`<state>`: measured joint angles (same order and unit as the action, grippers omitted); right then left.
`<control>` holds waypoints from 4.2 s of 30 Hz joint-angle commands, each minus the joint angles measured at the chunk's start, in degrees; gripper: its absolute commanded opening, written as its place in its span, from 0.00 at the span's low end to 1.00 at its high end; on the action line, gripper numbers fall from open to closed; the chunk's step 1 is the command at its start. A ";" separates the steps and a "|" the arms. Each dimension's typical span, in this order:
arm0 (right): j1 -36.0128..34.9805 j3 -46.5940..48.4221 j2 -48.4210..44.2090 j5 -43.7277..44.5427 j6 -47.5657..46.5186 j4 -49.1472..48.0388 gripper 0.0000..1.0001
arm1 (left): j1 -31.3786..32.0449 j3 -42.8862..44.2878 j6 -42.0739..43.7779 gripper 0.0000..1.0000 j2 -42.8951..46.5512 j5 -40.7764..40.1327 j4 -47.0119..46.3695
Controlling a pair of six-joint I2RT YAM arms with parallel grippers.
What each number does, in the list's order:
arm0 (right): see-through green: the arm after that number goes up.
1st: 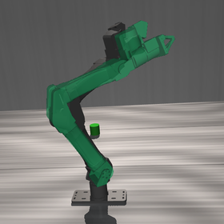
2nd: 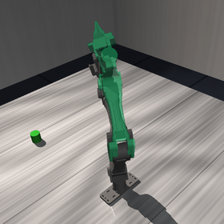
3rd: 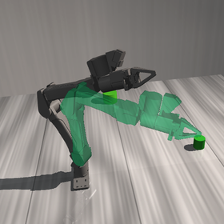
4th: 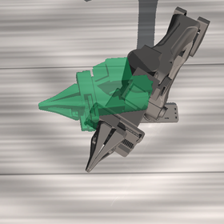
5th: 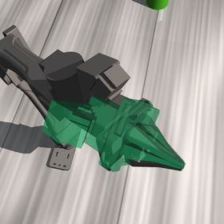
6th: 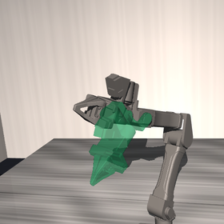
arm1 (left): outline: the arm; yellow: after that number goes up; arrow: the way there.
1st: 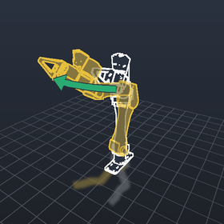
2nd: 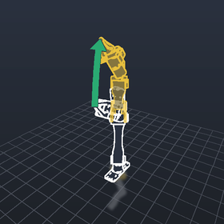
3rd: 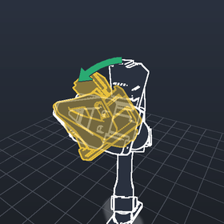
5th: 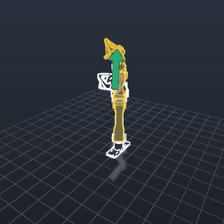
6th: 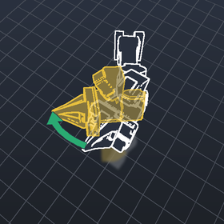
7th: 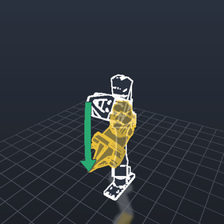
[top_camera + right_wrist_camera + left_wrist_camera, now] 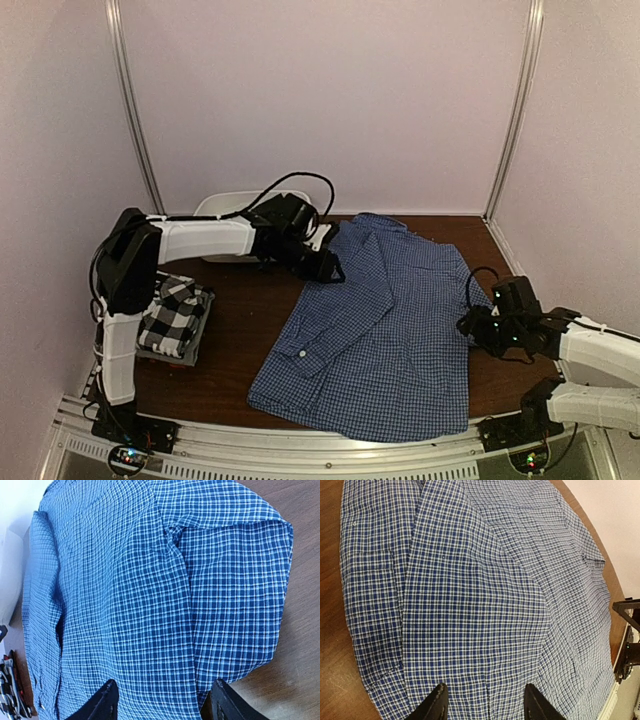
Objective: Fold and stack the long sleeve shirts
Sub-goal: Move the 1/3-folded shirt to the center of the board, then adjust the sleeve of the 1/3-folded shirt, then pick up the sleeve from the 1/3-folded shirt.
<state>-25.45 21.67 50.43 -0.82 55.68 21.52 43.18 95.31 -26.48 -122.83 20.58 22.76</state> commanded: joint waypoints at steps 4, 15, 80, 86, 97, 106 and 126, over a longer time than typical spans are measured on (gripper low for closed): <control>4.62 -6.31 -4.95 -1.61 3.88 -5.63 0.64 | 0.32 -1.91 -0.66 0.52 5.87 0.50 -0.48; 11.52 -13.96 -1.17 -2.95 10.12 -20.86 0.54 | 0.41 -2.57 -1.12 0.52 7.81 0.34 -0.52; 13.30 6.00 11.29 -4.72 -15.95 -19.87 0.71 | 0.42 -3.81 -0.85 0.52 11.22 0.19 1.26; 21.26 -1.38 9.95 -12.54 -13.25 -26.26 0.71 | 0.41 -4.11 -1.03 0.52 11.28 0.18 1.23; 28.19 -9.62 15.48 -18.81 -7.35 -43.26 0.70 | 0.42 -4.32 -1.21 0.52 11.29 0.32 1.28; 29.56 -9.46 21.12 -21.41 -6.47 -50.85 0.58 | 0.42 -4.60 -1.21 0.52 11.97 0.42 1.48; 28.86 2.29 17.99 -32.53 -18.61 -42.71 0.00 | 1.44 -3.91 -0.43 0.53 12.57 6.04 -1.13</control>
<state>3.95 20.25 71.16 -28.40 42.00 -23.73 43.79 91.11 -27.55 -112.81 23.51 24.51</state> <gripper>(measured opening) 0.010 0.530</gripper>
